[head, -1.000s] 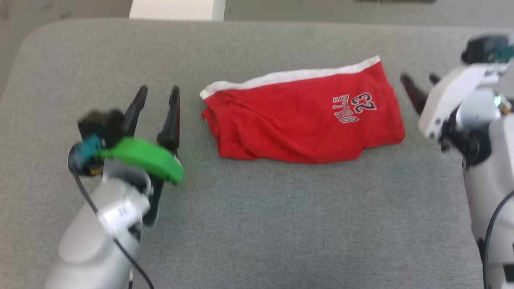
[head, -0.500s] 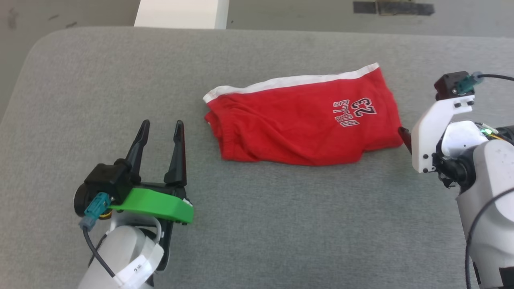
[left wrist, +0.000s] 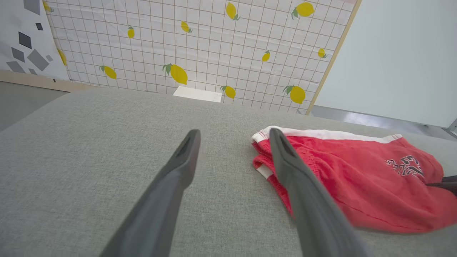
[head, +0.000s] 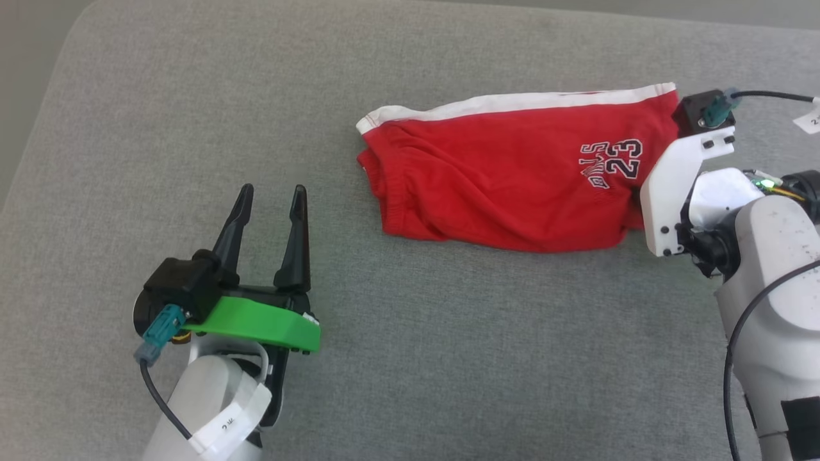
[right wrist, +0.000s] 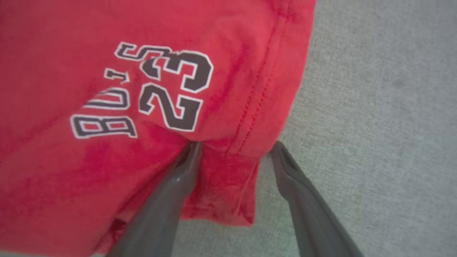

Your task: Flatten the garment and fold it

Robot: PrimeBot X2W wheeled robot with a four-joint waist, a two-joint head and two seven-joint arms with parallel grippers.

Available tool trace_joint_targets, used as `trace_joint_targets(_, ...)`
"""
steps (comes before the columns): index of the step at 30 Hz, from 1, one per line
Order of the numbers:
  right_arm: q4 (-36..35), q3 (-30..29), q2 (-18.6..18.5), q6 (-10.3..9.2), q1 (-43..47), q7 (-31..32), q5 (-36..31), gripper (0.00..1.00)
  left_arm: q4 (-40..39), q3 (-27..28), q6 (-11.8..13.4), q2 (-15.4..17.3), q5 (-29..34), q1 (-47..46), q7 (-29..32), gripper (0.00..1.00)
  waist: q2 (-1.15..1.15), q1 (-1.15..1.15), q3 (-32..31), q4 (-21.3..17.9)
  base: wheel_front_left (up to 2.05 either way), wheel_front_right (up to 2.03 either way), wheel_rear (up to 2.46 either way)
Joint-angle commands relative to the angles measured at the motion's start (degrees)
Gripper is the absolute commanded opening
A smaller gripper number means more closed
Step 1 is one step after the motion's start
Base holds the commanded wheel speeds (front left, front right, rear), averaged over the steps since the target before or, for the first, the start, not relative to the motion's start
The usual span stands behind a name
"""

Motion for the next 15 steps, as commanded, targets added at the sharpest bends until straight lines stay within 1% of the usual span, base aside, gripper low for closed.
trace_joint_targets(1, 1.84, 1.04, 0.44, -0.08, 0.83, 0.87, 0.01, 1.00, 0.39, 0.61, -0.72, -0.55, 1.26, -0.24, -0.24, 1.00, 0.00, 0.00, 0.98, 0.87, 0.00, 0.00, 0.00)
trace_joint_targets(3, 2.58, 1.47, 0.19, -0.08, 0.88, 1.87, 0.35, 1.00, 0.94, 1.08, -1.41, -1.09, 1.73, -0.35, -0.24, 1.00, 0.00, 0.00, 1.20, 0.99, 0.00, 0.00, 0.00)
trace_joint_targets(4, 2.81, 1.57, 0.12, -0.08, 0.84, 2.42, 0.52, 0.49, 1.12, 1.30, -1.69, -1.32, 1.95, -0.41, -0.24, 1.00, 0.00, 0.00, 1.24, 0.98, 0.00, 0.00, 0.00)
trace_joint_targets(5, 2.93, 1.70, 0.08, -0.08, 0.75, 2.83, 0.82, 0.15, 1.41, 1.51, -2.06, -1.58, 2.14, -0.44, -0.25, 1.00, 0.00, 0.00, 1.25, 0.93, 0.00, 0.00, 0.00)
trace_joint_targets(6, 2.93, 1.84, -0.04, -0.08, 0.67, 3.00, 1.07, 0.00, 1.63, 1.70, -2.29, -1.78, 2.31, -0.46, -0.25, 1.00, 0.00, 0.00, 1.22, 0.89, 0.00, 0.00, 0.00)
trace_joint_targets(10, 2.41, 2.07, -0.65, -0.08, 0.10, 3.21, 2.50, 0.00, 2.41, 2.35, -3.14, -2.54, 3.06, -0.46, -0.25, 1.00, 0.00, 0.00, 0.79, 0.48, 0.00, 0.00, 0.00)
trace_joint_targets(15, 1.42, 1.27, -1.02, -0.08, -0.47, 1.70, 4.00, 0.00, 4.05, 2.26, -4.18, -3.16, 3.20, -0.60, -0.25, 1.00, 0.00, 0.00, -0.46, -0.08, 0.00, 0.00, 0.00)
